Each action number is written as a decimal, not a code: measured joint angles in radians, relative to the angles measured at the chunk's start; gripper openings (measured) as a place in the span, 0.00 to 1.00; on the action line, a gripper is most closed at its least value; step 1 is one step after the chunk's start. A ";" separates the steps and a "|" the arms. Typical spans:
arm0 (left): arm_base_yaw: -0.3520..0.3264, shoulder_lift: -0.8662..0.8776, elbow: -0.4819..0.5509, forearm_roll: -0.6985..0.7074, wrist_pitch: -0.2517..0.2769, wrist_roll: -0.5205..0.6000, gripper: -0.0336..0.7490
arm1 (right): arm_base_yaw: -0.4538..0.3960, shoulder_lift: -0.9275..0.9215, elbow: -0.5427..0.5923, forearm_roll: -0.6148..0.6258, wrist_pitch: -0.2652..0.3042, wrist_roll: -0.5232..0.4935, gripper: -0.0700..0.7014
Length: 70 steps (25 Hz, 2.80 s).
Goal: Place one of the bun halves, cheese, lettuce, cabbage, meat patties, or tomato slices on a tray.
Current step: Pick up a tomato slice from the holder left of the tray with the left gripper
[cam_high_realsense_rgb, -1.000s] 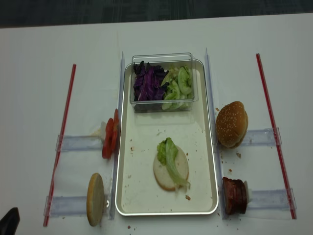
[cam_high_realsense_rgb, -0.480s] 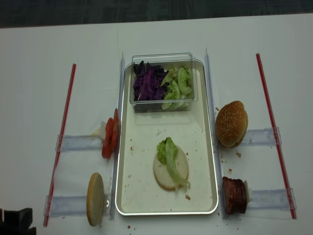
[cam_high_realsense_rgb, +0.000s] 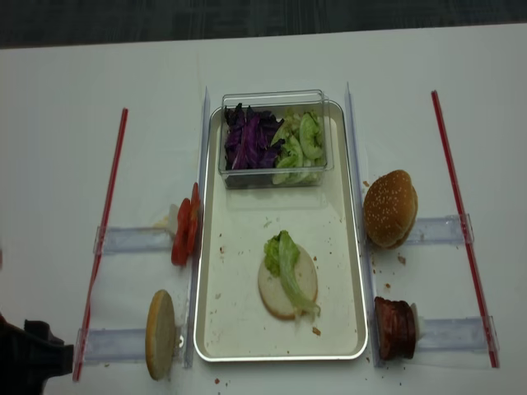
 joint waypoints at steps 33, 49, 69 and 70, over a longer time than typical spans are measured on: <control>0.000 0.925 -0.565 -0.042 -0.141 0.016 0.57 | 0.000 0.000 0.000 0.000 0.000 0.004 0.65; -0.005 1.024 -0.653 -0.076 -0.147 0.016 0.57 | 0.000 0.000 0.000 0.000 0.000 0.004 0.65; -0.395 1.149 -0.713 -0.043 -0.241 -0.227 0.57 | 0.000 0.000 0.000 -0.002 0.000 0.004 0.65; -0.399 1.153 -0.715 -0.042 -0.241 -0.240 0.56 | 0.000 0.000 0.000 -0.002 0.000 0.004 0.65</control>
